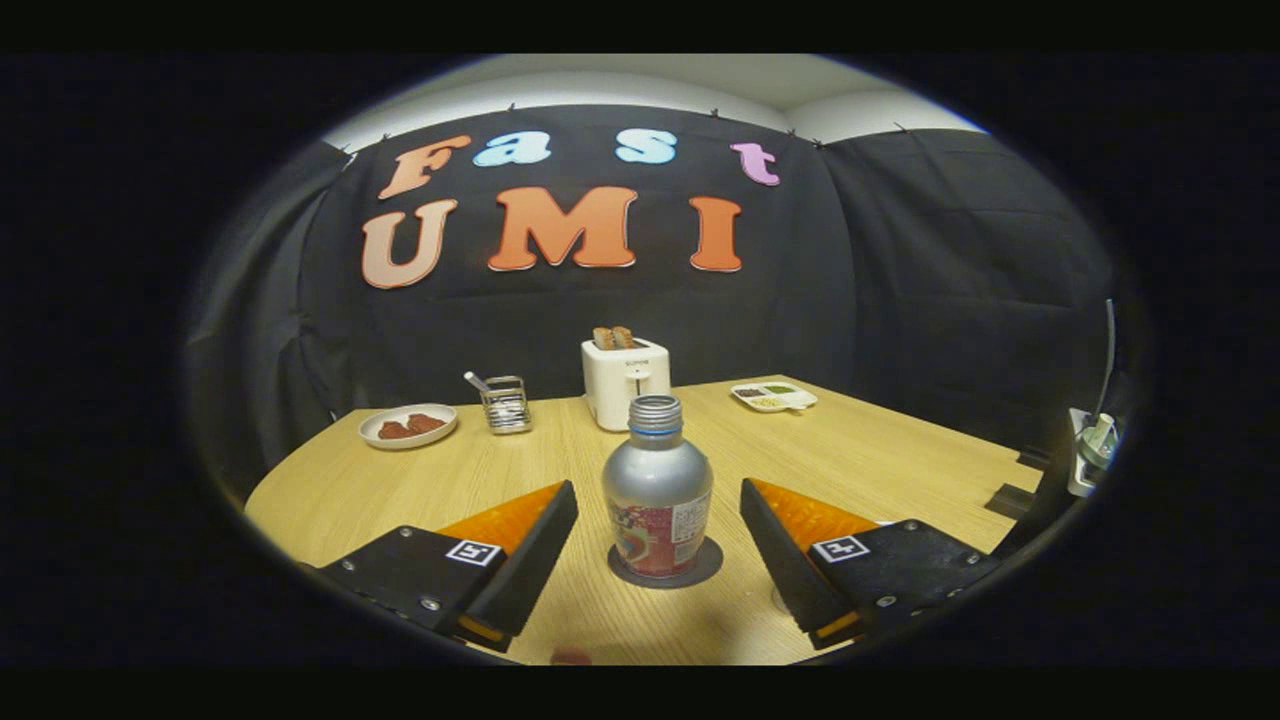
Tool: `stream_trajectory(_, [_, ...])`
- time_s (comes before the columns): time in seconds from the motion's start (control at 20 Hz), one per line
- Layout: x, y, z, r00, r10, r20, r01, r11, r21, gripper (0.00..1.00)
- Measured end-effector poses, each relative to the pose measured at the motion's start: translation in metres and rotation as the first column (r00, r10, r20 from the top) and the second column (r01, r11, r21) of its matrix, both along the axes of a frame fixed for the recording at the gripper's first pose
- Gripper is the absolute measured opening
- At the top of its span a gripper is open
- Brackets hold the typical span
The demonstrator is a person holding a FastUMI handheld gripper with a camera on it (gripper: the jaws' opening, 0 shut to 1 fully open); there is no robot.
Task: Take the bottle from table, then pour the juice into the cup, finally place the bottle on the coaster
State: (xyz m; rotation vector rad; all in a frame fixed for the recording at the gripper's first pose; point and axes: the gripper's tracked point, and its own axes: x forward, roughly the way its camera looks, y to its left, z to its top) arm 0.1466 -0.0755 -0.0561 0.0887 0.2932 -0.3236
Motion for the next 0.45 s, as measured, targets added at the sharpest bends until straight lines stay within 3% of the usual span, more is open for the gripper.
stream_trajectory(0.15, [-0.023,0.016,0.017,0.999,0.033,0.019,-0.033,0.999,-0.01,0.97])
stream_trajectory(0.45, [-0.06,0.065,0.036,0.981,0.178,0.078,-0.179,0.984,0.014,0.97])
